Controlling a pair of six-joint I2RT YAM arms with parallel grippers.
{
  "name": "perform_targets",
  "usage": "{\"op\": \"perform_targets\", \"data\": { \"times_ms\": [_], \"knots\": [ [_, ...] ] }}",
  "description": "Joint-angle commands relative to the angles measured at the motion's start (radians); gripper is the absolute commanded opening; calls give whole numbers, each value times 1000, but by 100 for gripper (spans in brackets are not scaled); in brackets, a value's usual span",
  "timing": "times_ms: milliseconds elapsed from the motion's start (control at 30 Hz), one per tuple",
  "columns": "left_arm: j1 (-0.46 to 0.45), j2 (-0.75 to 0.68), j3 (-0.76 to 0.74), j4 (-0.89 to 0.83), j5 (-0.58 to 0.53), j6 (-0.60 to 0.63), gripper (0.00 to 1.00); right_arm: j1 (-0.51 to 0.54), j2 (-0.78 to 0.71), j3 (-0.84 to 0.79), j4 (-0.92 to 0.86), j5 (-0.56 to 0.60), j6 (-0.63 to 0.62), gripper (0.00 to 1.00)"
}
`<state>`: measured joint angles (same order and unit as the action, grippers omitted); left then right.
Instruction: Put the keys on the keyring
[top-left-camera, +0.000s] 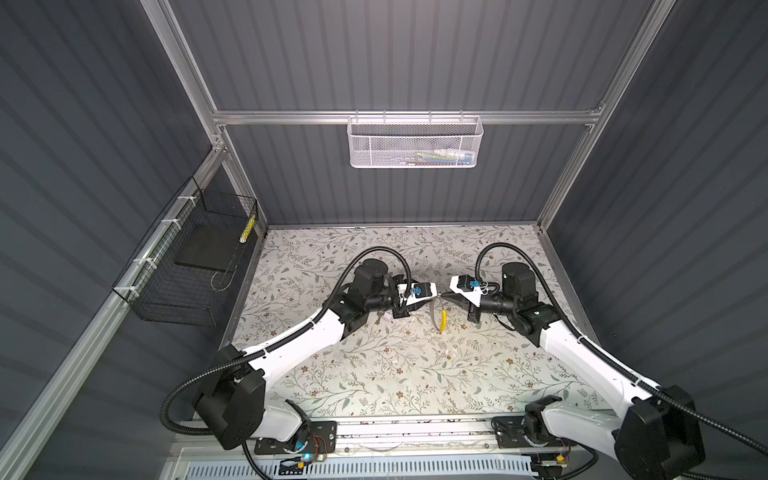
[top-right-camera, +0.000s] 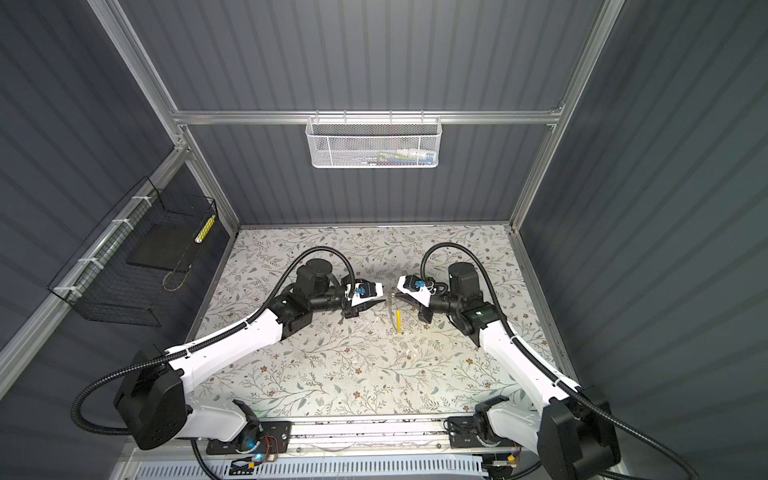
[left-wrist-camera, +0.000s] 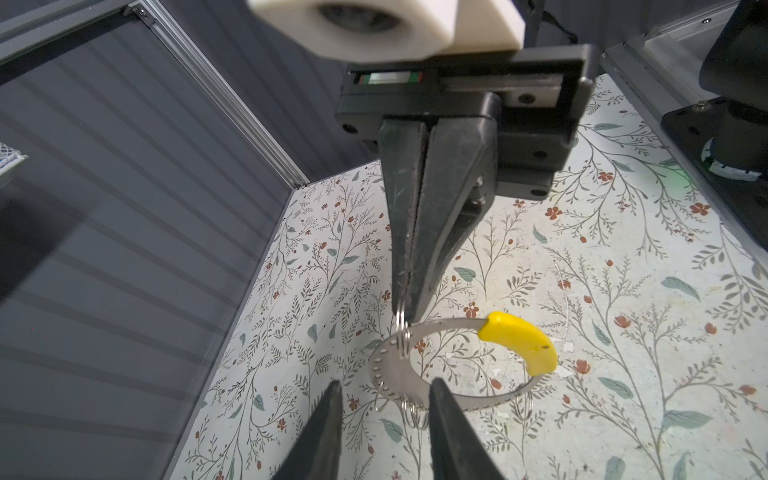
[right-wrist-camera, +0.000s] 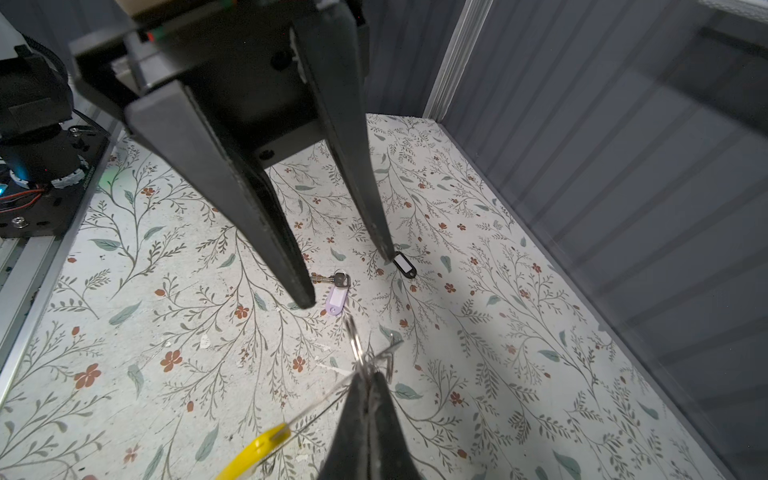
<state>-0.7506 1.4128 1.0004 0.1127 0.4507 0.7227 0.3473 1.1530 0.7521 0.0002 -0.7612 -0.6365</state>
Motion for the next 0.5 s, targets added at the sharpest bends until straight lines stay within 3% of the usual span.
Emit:
{"op": "perform_targets", "data": {
  "times_ms": [0,233,467],
  "knots": [
    [-13,25,50,-15,-19,4,35,13,-11,33,-26,31,-14,0],
    [-19,62,82,-11,6,-33,29,19,-17,37,-24,37,0,0],
    [-21,81,99,-33,70,-48,28,21,-17,44,-30,42,7,0]
  ]
}}
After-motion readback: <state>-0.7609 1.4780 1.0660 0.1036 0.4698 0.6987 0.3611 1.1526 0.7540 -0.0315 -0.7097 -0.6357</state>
